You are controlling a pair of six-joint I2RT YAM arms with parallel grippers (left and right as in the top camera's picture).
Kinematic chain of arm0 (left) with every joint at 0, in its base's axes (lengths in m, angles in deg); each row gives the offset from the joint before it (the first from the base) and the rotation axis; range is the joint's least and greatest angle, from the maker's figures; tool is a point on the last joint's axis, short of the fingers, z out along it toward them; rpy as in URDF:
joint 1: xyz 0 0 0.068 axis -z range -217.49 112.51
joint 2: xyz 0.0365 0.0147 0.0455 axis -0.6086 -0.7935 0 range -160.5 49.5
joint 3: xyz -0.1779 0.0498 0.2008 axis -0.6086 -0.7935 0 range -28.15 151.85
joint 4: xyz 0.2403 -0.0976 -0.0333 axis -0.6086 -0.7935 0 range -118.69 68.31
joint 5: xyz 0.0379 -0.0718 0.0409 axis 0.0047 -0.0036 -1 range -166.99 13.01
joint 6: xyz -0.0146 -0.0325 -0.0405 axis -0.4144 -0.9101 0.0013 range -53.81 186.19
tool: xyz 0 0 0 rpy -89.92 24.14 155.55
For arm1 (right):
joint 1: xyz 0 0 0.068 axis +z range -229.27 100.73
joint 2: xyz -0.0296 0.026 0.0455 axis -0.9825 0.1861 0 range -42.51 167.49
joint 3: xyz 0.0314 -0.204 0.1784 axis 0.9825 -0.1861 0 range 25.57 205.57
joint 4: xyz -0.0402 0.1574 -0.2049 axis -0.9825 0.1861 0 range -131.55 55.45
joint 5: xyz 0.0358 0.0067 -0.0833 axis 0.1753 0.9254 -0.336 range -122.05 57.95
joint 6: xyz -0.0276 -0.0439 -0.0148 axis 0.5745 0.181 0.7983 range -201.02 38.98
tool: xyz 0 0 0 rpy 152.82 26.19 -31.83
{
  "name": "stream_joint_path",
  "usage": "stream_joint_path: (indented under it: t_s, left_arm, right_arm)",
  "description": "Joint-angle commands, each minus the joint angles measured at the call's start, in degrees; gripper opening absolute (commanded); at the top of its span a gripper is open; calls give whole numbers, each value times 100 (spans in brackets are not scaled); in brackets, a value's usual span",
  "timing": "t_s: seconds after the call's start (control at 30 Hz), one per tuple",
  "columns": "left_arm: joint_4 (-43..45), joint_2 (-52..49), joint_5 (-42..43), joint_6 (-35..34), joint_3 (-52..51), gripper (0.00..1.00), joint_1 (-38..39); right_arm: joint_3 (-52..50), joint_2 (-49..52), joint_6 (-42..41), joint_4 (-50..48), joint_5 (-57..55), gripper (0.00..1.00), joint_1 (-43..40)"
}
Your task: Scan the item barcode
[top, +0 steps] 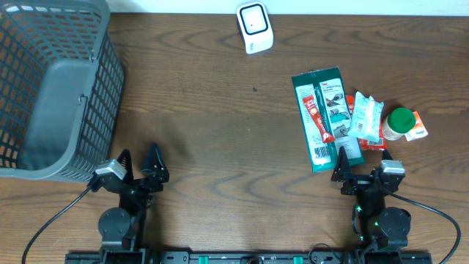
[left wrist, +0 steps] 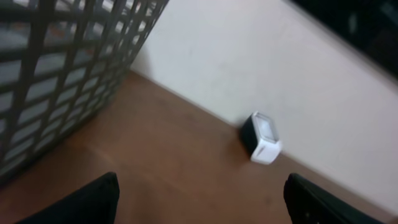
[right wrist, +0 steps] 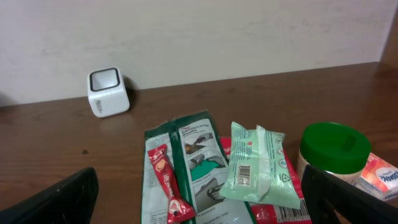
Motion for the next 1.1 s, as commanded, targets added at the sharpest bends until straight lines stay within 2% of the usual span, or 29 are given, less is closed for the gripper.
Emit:
stream_joint_path:
  t_s: [0.0, 0.17, 0.33, 0.57, 1.07]
  left_arm:
    - [-103, 31, -31, 1023, -11, 85, -24]
    - [-96, 31, -31, 1985, -11, 85, -24]
    - [-208, 33, -9, 2538, -11, 85, -24]
    - [-662, 33, -13, 2575, -11, 85, -24]
    - [-662, 20, -13, 2653, -11, 85, -24]
  right_arm:
    - [-7, -35, 63, 24, 4, 99, -57]
    - [-7, -35, 63, 24, 4, 99, -57]
    - [-7, -35, 63, 24, 4, 99, -57]
    - [-4, -35, 63, 24, 4, 99, -57]
    - [-7, -35, 63, 24, 4, 99, -57]
